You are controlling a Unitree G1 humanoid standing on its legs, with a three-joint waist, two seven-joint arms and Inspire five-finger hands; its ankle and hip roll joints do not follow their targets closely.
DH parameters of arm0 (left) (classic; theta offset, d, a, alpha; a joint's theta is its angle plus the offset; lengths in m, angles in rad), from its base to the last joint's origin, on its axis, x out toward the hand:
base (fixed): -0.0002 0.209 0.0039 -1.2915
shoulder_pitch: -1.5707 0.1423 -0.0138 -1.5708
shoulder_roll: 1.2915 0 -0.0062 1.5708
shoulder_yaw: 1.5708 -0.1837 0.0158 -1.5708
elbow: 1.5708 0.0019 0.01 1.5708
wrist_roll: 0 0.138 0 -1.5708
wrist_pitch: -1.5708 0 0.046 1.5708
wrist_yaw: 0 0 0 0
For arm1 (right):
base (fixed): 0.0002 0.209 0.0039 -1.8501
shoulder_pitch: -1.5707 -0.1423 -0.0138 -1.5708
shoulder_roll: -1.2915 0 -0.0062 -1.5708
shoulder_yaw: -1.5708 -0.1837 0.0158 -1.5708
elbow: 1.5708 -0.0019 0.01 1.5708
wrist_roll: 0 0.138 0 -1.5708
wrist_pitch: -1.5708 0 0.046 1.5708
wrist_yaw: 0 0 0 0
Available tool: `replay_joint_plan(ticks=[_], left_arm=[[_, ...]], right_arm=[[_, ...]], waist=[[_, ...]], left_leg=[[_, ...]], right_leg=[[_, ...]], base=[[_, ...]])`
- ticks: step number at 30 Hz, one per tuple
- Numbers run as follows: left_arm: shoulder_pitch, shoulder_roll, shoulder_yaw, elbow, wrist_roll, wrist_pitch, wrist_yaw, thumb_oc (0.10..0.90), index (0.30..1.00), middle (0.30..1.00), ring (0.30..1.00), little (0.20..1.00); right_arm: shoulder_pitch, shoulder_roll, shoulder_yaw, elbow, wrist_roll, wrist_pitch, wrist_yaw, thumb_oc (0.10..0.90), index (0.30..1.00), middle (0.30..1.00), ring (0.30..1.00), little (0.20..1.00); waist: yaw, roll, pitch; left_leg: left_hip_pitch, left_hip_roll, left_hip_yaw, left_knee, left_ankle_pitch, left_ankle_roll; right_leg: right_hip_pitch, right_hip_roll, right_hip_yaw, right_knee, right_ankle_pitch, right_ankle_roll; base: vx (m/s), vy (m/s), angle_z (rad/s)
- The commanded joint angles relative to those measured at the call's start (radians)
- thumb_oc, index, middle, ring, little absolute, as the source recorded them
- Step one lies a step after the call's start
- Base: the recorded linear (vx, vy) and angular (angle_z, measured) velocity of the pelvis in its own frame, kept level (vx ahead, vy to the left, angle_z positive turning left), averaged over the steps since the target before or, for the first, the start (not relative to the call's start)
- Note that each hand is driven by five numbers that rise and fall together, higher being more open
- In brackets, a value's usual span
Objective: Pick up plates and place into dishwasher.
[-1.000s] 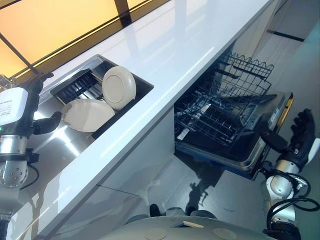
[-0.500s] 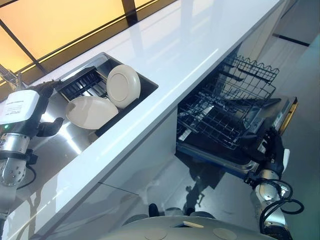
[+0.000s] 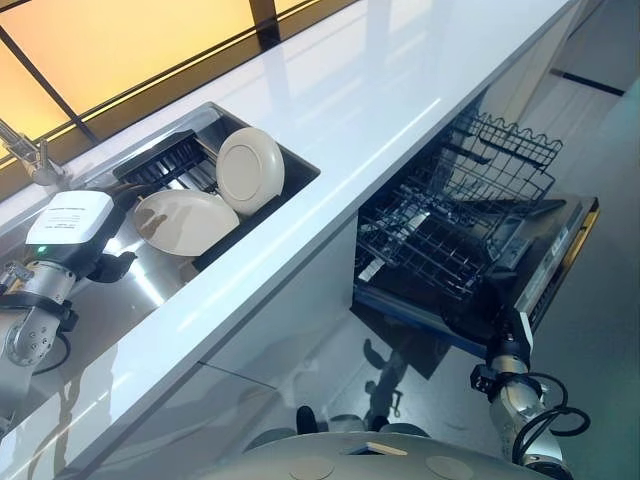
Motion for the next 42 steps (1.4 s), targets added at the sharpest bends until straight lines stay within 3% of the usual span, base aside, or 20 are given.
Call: replay_joint_plan(ticks=[1, 13, 29, 42], left_arm=[[-0.164, 0.105, 0.039, -0.006, 0.013, 0.017, 0.093, 0.800, 0.900, 0.900, 0.900, 0.900], [-0.218, 0.074, -0.042, 0.005, 0.067, 0.027, 0.163, 0.800, 0.900, 0.900, 0.900, 0.900], [-0.320, 0.120, -0.180, 0.014, 0.140, 0.023, 0.028, 0.800, 0.900, 0.900, 0.900, 0.900], [-0.395, 0.105, -0.256, 0.057, 0.124, 0.024, 0.041, 0.800, 0.900, 0.900, 0.900, 0.900]], right_arm=[[-0.084, -0.028, 0.022, -0.110, -0.014, -0.111, 0.022, 0.800, 0.900, 0.900, 0.900, 0.900], [-0.078, -0.016, 0.038, -0.137, 0.008, -0.143, 0.087, 0.800, 0.900, 0.900, 0.900, 0.900], [-0.075, -0.021, 0.066, -0.140, 0.018, -0.141, 0.097, 0.800, 0.900, 0.900, 0.900, 0.900], [-0.066, -0.022, 0.066, -0.138, 0.013, -0.139, 0.100, 0.800, 0.900, 0.900, 0.900, 0.900]], waist=[[-0.005, -0.005, -0.006], [-0.023, -0.007, -0.003], [-0.050, -0.002, 0.003], [-0.073, -0.001, 0.009]], left_leg=[[0.018, -0.076, -0.014, 0.002, -0.121, 0.027], [0.025, -0.074, 0.002, 0.003, -0.125, 0.030], [0.032, -0.075, 0.003, 0.007, -0.131, 0.033], [0.034, -0.074, 0.023, 0.004, -0.131, 0.033]], right_leg=[[-0.091, 0.037, -0.038, 0.111, -0.025, 0.089], [-0.096, 0.036, -0.031, 0.127, -0.028, 0.091], [-0.100, 0.048, -0.002, 0.134, -0.029, 0.090], [-0.099, 0.056, 0.011, 0.123, -0.025, 0.090]], base=[[0.00, 0.000, 0.00], [0.00, 0.000, 0.00], [0.00, 0.000, -0.01], [0.00, -0.006, -0.03]])
